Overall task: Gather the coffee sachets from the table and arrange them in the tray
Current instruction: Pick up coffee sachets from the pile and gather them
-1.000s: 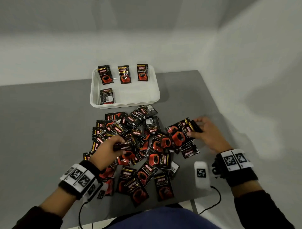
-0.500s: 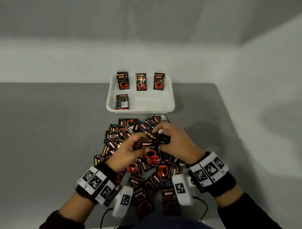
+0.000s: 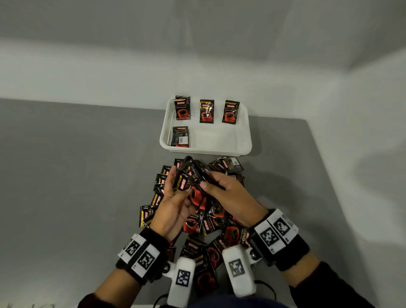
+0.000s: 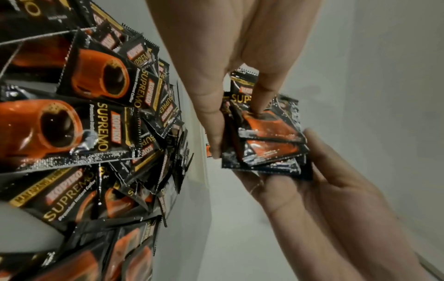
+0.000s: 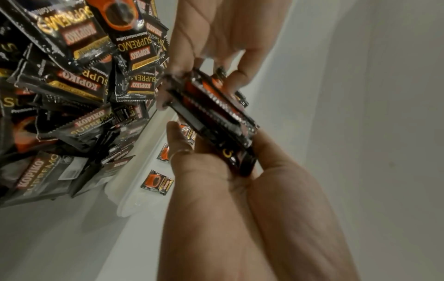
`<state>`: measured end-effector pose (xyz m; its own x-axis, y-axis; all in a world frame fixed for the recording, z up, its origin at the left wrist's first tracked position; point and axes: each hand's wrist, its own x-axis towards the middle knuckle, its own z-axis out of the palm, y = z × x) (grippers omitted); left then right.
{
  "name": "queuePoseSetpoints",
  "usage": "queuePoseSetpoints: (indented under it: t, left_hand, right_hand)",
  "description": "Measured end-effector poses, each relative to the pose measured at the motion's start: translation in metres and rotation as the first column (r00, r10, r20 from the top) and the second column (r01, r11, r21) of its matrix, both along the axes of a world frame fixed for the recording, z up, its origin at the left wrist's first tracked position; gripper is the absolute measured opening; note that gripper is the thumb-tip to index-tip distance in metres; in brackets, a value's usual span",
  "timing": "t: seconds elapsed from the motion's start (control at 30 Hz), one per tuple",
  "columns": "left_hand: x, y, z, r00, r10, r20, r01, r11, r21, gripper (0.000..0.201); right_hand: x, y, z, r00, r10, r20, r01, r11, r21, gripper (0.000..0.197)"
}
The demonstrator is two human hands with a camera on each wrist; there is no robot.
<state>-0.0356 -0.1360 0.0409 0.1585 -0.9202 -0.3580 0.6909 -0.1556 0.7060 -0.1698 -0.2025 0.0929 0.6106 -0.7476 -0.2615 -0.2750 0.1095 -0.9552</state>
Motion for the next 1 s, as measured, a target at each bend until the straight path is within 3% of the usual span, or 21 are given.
queuePoseSetpoints:
  t: [0.07,0.2,0.33,0.4,0.5,0.63,0.73,0.83,0.93,1.0]
  left_hand:
    - [-0.001,-0.001,0.001,0.999,-0.027,-0.035,0.027,1.000,0.004,0.066]
    - [0.003,0.001,0.009,0.989,-0.029,-0.143,0.023,0.999,-0.044,0.053]
    - [0.010,0.006,0.019,0.969,-0.003,-0.248,-0.019,0.996,-0.083,0.040]
    - [0.008,0.007,0.019,0.979,0.042,-0.199,-0.049,0.998,-0.029,0.039]
    - [0.009,0.004,0.008,0.990,0.118,-0.079,-0.109,0.987,0.115,0.078]
    - [0.026,0.005,-0.003,0.956,0.200,-0.215,-0.167,0.972,0.163,0.093]
    - [0.037,0.005,-0.003,0.955,0.196,-0.225,-0.162,0.974,0.160,0.075]
    - [0.039,0.008,0.001,0.982,0.140,-0.123,-0.123,0.984,0.132,0.040]
    - [0.035,0.012,0.002,0.993,0.061,-0.104,-0.048,0.991,0.121,0.043]
    - [0.031,0.014,0.002,0.988,0.002,-0.156,0.019,0.991,0.135,0.043]
  right_hand:
    - [0.006,0.004,-0.003,0.999,0.024,-0.036,-0.026,0.998,-0.063,0.026]
    - [0.019,0.016,-0.013,0.973,0.062,-0.224,-0.146,0.913,-0.381,0.039]
    - [0.027,0.031,-0.022,0.969,0.052,-0.243,-0.164,0.870,-0.466,0.039]
    - [0.031,0.033,-0.022,0.968,0.055,-0.243,-0.169,0.860,-0.482,0.038]
    - [0.032,0.038,-0.021,0.966,0.105,-0.238,-0.209,0.858,-0.470,0.042]
    - [0.027,0.045,-0.022,0.976,0.104,-0.191,-0.178,0.885,-0.431,0.040]
    - [0.025,0.045,-0.020,0.965,0.197,-0.172,-0.249,0.893,-0.376,0.029]
    - [0.023,0.046,-0.017,0.955,0.244,-0.170,-0.289,0.898,-0.331,0.045]
    - [0.026,0.047,-0.017,0.953,0.251,-0.171,-0.298,0.883,-0.363,0.063]
    - [0.028,0.047,-0.018,0.959,0.248,-0.140,-0.284,0.867,-0.409,0.060]
